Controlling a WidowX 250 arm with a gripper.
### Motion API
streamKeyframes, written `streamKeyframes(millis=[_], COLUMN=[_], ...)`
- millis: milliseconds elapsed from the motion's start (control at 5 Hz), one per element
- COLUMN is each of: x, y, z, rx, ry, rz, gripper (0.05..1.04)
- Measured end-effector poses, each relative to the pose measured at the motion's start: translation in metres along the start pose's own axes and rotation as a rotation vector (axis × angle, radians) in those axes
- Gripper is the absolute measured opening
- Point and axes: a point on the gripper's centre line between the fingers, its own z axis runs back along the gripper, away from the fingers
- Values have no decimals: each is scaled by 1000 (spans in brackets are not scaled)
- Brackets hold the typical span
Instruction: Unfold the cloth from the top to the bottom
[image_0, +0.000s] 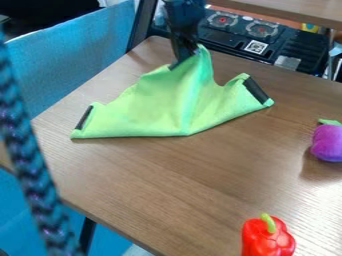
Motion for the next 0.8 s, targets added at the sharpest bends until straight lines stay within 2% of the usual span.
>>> streamKeyframes(millis=[200,600,800], x=[-4,-6,-12], y=[-30,-81,-97], z=[2,21,22], rx=[-29,-52,-93], ry=[62,108,147], rz=[-31,-96,-110], gripper=[51,51,51])
